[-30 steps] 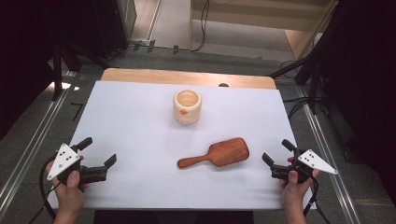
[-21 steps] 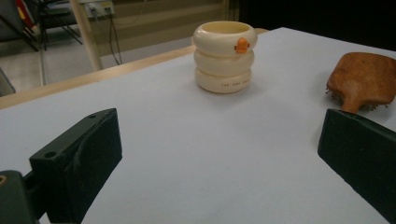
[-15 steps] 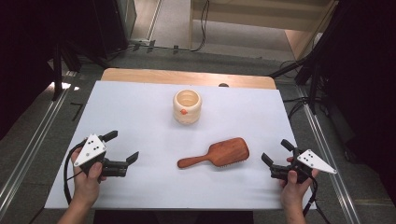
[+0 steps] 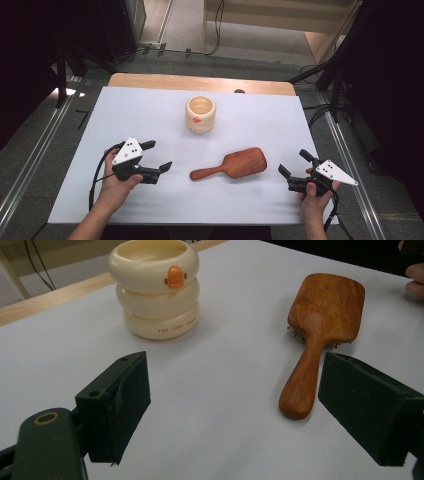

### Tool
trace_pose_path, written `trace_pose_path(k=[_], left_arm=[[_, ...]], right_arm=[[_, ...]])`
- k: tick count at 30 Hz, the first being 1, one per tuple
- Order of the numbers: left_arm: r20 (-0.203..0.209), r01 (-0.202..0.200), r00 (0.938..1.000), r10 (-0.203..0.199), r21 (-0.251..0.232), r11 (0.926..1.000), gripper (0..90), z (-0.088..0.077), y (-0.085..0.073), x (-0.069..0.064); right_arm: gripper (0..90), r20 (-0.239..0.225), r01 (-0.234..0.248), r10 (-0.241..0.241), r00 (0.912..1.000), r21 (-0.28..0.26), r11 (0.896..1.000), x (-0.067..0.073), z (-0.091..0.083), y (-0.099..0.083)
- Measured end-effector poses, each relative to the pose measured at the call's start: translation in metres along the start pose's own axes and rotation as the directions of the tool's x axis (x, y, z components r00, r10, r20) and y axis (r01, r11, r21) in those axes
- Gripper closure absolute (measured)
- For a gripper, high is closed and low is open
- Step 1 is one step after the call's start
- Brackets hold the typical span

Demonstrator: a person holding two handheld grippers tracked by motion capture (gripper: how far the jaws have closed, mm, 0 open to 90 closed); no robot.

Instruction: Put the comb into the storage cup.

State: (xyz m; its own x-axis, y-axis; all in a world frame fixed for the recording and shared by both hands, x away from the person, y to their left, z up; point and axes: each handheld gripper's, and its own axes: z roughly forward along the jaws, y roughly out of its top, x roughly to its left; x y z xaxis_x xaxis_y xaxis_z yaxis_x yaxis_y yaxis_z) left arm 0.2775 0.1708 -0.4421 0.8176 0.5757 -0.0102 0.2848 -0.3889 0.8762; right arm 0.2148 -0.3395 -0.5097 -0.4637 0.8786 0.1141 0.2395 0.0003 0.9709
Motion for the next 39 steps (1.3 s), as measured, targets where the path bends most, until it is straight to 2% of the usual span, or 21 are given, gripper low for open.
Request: trace_pose_path(k=[6, 10, 13, 24, 26, 30, 34, 39], left_arm=[[0.049, -0.031, 0.9984, 0.028, 0.045, 0.9985, 13.9, 0.016, 0.008, -0.007], [0.066, -0.052, 0.9967, 0.047, 0.069, 0.9963, 13.7, 0.026, 0.013, -0.012], [0.089, -0.071, 0.994, 0.063, 0.086, 0.9938, 12.2, 0.034, 0.016, -0.016], [0.172, -0.091, 0.9827, 0.069, 0.125, 0.988, 13.1, 0.063, 0.021, -0.025], [0.192, -0.102, 0.9786, 0.073, 0.145, 0.9841, 14.1, 0.068, 0.022, -0.027], [0.204, -0.113, 0.9759, 0.079, 0.161, 0.9805, 14.9, 0.077, 0.022, -0.032], [0.213, -0.133, 0.9727, 0.093, 0.183, 0.9741, 20.3, 0.085, 0.024, -0.036], [0.232, -0.155, 0.9677, 0.099, 0.235, 0.9597, 30.1, 0.097, 0.025, -0.042]], right_arm=[[0.0, -0.004, -0.003, 0.003, 1.0, -0.004, 1.0, 0.0, 0.0, 0.0], [0.0, -0.004, 0.003, -0.003, 1.0, 0.0, 1.0, 0.0, 0.0, 0.0], [0.0, -0.006, 0.006, -0.006, 1.0, 0.005, 1.0, 0.0, 0.001, 0.0], [0.0, -0.009, 0.007, -0.007, 0.9999, 0.009, 1.0, 0.001, 0.002, 0.0], [0.0, -0.009, 0.008, -0.008, 0.9999, 0.01, 1.0, 0.001, 0.002, 0.0], [0.0, -0.008, 0.011, -0.011, 0.9999, 0.013, 1.0, 0.001, 0.002, -0.001], [0.0, -0.008, 0.013, -0.012, 0.9999, 0.013, 1.0, 0.001, 0.002, -0.001], [0.0, -0.007, 0.01, -0.01, 0.9999, 0.014, 1.0, 0.001, 0.002, 0.0]])
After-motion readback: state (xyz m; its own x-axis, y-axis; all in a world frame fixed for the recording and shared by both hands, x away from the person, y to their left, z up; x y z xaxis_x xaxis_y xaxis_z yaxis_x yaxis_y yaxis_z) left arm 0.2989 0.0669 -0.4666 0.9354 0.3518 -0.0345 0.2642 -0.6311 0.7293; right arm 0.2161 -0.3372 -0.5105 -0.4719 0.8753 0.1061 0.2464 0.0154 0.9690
